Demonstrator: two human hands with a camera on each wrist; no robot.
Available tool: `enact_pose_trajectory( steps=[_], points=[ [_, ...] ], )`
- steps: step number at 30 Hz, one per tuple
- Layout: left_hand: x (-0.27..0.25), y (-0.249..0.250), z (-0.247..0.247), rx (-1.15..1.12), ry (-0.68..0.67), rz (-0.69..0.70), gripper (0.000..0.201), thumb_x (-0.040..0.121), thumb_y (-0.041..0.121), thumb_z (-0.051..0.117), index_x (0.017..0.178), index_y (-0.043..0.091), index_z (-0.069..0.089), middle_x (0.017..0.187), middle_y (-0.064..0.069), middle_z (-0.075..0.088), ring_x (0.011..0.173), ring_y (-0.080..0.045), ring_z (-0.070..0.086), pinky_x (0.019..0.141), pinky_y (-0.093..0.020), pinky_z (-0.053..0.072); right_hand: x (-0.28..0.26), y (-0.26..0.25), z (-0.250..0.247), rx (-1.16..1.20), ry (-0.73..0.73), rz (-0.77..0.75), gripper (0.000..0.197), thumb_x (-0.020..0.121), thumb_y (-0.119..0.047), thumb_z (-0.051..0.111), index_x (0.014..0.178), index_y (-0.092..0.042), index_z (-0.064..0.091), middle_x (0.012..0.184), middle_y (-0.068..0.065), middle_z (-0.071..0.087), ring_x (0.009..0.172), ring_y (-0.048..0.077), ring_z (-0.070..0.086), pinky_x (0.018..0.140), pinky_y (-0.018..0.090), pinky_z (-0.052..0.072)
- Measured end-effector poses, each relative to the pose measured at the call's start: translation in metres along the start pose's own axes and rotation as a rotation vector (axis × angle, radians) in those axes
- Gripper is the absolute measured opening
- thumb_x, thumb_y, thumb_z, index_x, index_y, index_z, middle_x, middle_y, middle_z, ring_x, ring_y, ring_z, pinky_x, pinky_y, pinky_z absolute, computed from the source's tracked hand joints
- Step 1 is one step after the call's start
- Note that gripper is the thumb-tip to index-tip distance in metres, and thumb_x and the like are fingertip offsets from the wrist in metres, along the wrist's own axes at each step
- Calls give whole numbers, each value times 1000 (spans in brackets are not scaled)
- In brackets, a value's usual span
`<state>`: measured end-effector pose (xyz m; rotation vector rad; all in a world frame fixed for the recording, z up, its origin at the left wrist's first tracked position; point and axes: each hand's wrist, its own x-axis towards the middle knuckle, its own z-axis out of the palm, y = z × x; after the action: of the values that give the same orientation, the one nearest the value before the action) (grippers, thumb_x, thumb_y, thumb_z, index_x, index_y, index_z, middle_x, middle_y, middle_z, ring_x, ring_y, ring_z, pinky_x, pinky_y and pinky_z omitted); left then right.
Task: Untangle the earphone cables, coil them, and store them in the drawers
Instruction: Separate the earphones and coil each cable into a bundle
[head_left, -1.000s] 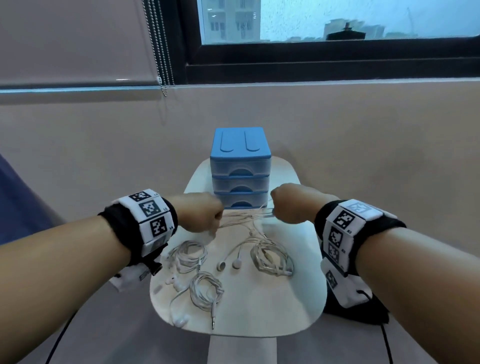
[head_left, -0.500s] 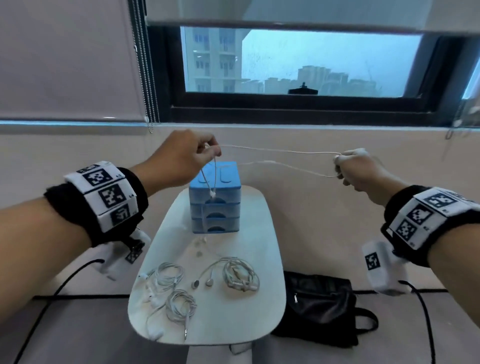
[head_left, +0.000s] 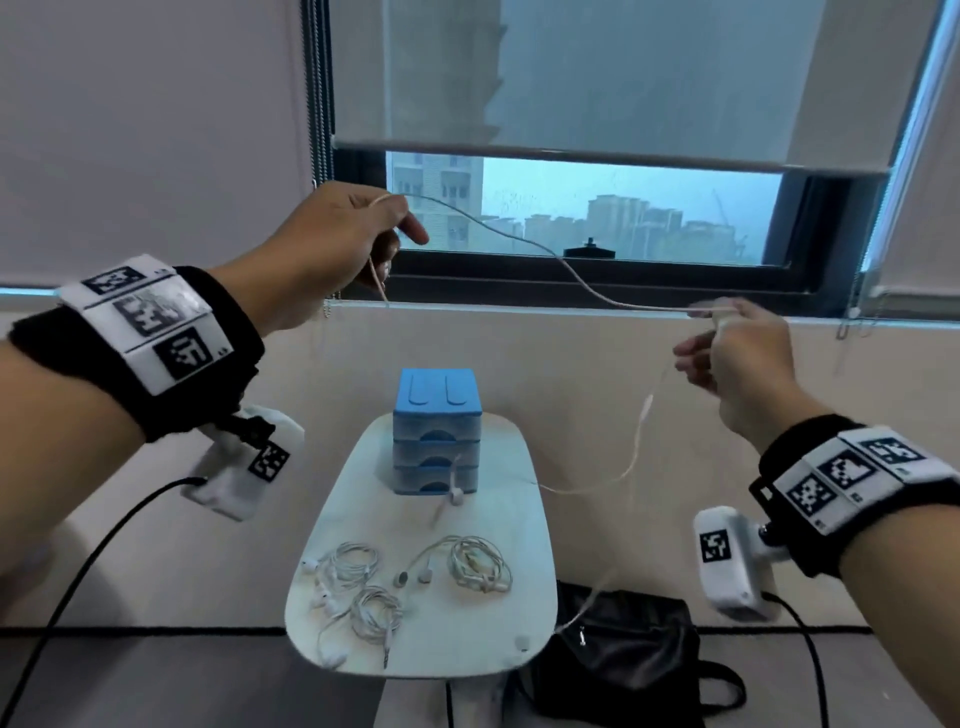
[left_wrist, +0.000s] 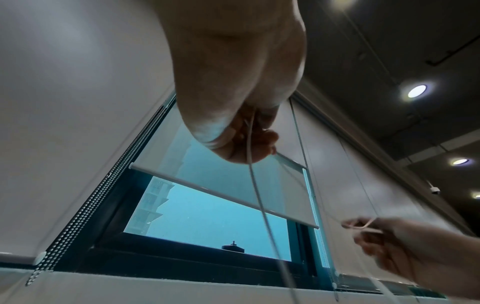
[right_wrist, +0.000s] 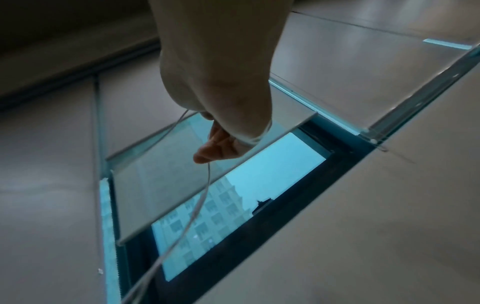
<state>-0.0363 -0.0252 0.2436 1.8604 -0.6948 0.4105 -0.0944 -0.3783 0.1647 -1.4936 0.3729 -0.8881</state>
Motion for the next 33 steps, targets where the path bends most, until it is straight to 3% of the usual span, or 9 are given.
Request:
enact_pose_trajectory(
  steps=[6,13,17,19,22,24,27,30,33],
  points=[
    [-38,32,-9,-165,-426,-44,30,105,25,51,106,7,74,70,-6,53,56,-16,50,54,-28,47,-43,-90,20,340,-280,-42,33,108,-16,33,107,-9,66,84,15,76,83,28,78,69,31,61],
    [-76,44,-2,-1,-1119,-51,31,98,23,56,120,11,75,114,-14,74,109,-30,71,91,-34,57,-88,-140,22,472,-734,-57,22,106,-22,45,108,-9,63,95,16,74,92,29,76,74,29,59],
    [-87,32,15,-15,-753,-42,23,88,25,66,107,12,67,108,-8,72,97,-21,70,87,-40,55,-110,-149,16,347,-877,-47,23,107,-20,44,103,-8,64,98,18,75,86,24,77,67,23,60],
    [-94,27,28,-8,-513,-39,48,77,42,77,117,24,59,116,-2,67,102,-16,68,92,-40,55,-118,-150,13,336,-941,-32,24,108,-20,42,104,-8,63,104,19,75,81,20,77,66,20,61],
    [-105,24,53,-97,-453,-64,82,74,46,87,140,37,39,130,1,62,116,-12,66,105,-36,52,-122,-149,12,282,-1023,-22,23,108,-20,41,109,-10,62,119,16,73,70,13,74,47,11,51],
    [-115,18,67,-155,-480,-100,76,80,33,83,142,34,38,124,-3,69,111,-11,70,105,-32,51,-122,-146,12,244,-1052,-17,23,107,-18,39,108,-11,61,127,15,71,65,10,71,36,7,37],
    [-130,1,74,-241,-514,-151,21,101,20,62,120,11,61,84,-10,70,79,-21,69,90,-33,55,-117,-138,9,209,-1018,-22,24,103,-12,38,104,-13,62,126,12,72,57,7,63,32,9,23],
    [-139,-12,68,-429,-422,-279,29,108,23,47,88,8,62,61,-2,33,50,-16,36,63,-28,51,-105,-119,6,216,-986,14,29,100,-9,36,100,-12,65,120,12,73,46,7,50,32,12,17],
    [-146,-15,51,-586,-348,-321,29,100,27,50,76,12,57,60,2,18,47,-11,14,42,-20,28,-92,-90,0,193,-984,79,35,100,-14,36,104,-11,71,72,8,66,34,5,27,33,16,13]
  ],
)
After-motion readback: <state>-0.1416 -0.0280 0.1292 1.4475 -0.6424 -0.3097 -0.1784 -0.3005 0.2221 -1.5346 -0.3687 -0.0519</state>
